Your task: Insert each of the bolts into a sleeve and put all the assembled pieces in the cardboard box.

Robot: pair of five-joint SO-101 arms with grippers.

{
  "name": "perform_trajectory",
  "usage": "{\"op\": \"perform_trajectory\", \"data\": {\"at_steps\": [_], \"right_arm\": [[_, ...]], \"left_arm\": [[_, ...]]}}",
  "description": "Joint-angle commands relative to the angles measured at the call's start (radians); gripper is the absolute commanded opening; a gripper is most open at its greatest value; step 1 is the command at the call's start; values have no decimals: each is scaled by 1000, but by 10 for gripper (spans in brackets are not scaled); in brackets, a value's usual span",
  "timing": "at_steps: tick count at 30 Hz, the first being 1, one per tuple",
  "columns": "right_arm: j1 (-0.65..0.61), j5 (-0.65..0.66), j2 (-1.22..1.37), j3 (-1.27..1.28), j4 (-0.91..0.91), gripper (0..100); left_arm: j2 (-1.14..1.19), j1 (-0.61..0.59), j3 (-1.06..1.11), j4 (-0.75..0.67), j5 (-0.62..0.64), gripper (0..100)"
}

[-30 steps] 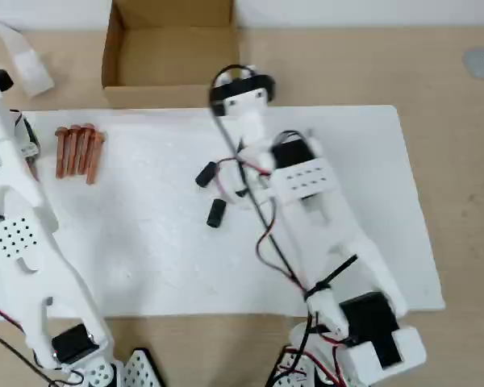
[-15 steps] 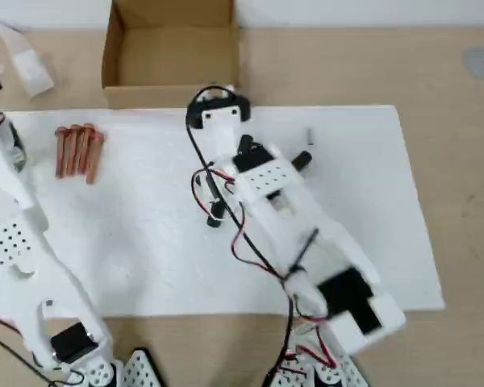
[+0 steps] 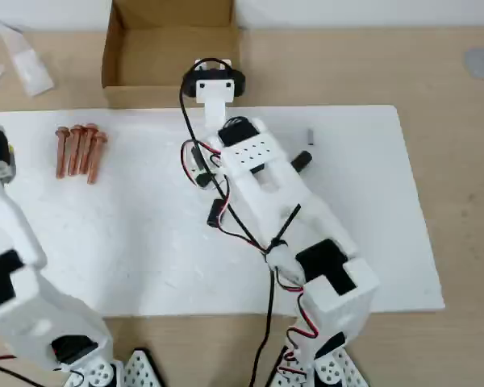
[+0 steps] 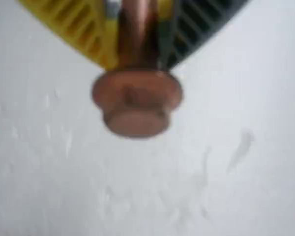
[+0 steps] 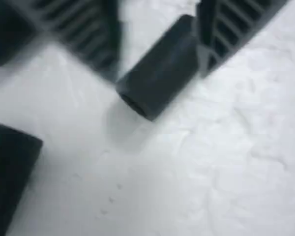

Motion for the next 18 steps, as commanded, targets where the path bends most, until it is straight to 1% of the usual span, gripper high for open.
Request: {"op": "perform_trajectory", "data": {"at_steps": [1,4,8,12,18], "right_arm": [[-45,-17,8,-65,6,212],[-96,-20,25,-65,5,212],[-116,-95,45,-67,-2,211],[-91,-166,73,-82,6,213],[-44,-192,81,-99,18,213]], "left_arm": [[-124,5,51,3,-11,12],[-131,5,83,3,-6,12],[-139,0,120,3,-5,12],[-140,-8,120,3,-5,12],[-140,-5,120,3,-5,12]]}}
